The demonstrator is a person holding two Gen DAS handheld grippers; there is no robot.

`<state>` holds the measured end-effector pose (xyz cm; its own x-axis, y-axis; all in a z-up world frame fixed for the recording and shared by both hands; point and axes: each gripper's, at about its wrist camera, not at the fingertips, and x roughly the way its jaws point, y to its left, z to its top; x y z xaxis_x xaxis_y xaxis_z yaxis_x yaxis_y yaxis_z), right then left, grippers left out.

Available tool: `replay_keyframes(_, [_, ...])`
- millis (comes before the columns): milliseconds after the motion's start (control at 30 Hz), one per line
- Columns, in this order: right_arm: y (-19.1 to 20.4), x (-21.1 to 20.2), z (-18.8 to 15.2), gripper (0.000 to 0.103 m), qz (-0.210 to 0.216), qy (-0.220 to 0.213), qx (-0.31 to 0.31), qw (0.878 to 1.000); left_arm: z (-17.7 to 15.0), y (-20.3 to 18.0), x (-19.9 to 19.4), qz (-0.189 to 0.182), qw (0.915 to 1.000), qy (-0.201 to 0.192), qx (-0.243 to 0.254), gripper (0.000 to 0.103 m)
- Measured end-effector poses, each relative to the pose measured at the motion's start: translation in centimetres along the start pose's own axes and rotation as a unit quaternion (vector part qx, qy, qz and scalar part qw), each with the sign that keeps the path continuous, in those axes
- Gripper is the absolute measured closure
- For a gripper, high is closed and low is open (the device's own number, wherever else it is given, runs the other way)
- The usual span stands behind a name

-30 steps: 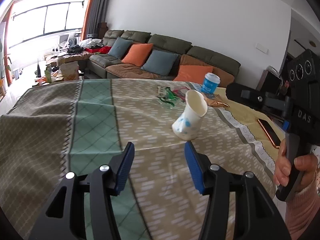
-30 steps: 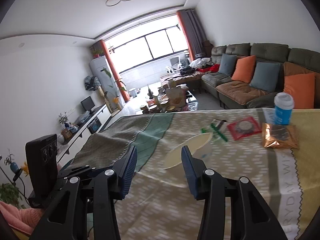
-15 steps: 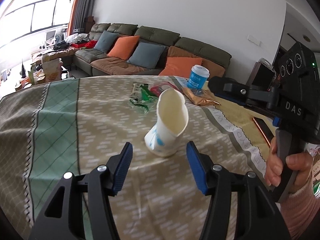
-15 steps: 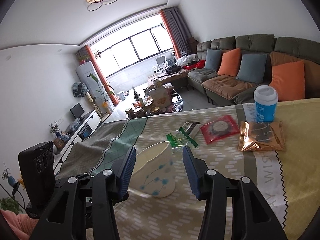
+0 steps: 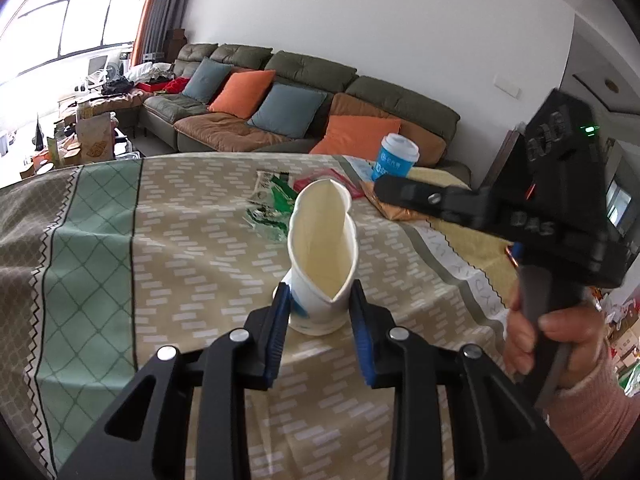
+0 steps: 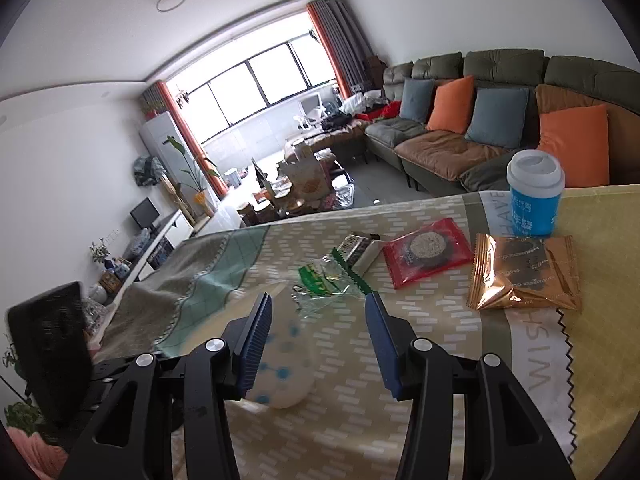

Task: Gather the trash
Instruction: 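Grasp the white paper cup rim with the left tool while the right tool grasps the green wrapper, then carry the paper cup and green plastic wrapper over the teal trash bin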

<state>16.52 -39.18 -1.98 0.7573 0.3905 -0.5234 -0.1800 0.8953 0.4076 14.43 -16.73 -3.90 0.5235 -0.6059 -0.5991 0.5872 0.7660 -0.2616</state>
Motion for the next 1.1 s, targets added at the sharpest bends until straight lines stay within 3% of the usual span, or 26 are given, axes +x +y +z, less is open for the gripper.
replay_keyframes(233, [1.0, 3.6, 0.5, 0.053, -0.019, 0.040, -0.025, 0.999, -0.6, 1.7, -3.2, 0.024, 0.9996, -0.016, -0.007, 0.073])
replay_keyframes(367, [2.0, 5.8, 0.6, 0.047, -0.038, 0.060, -0.045, 0.996, -1.1, 3.6, -5.4, 0.038, 0.9986, -0.025, -0.029, 0.073])
replay_keyframes(533, [1.8, 8.1, 0.6, 0.047, -0.053, 0.086, -0.046, 0.994, -1.9, 5.9, -7.8, 0.058, 0.9963, -0.034, -0.054, 0.073])
replay_keyframes(633, [1.4, 8.7, 0.4, 0.060, -0.053, 0.098, -0.040, 0.993, -2.5, 6.9, -9.0, 0.074, 0.9945, -0.040, -0.063, 0.073])
replay_keyframes(733, [1.2, 8.8, 0.3, 0.083, -0.049, 0.100, -0.034, 0.993, -3.1, 8.0, -10.2, 0.082, 0.9931, -0.042, -0.071, 0.073])
replay_keyframes(967, [2.2, 7.3, 0.0, 0.085, -0.041, 0.079, -0.038, 0.995, -4.3, 9.5, -12.7, 0.101, 0.9901, -0.051, -0.083, 0.073])
replay_keyframes(1100, [4.4, 5.7, -0.8, 0.085, -0.015, 0.069, -0.054, 0.996, -4.9, 10.1, -14.2, 0.114, 0.9886, -0.056, -0.080, 0.073])
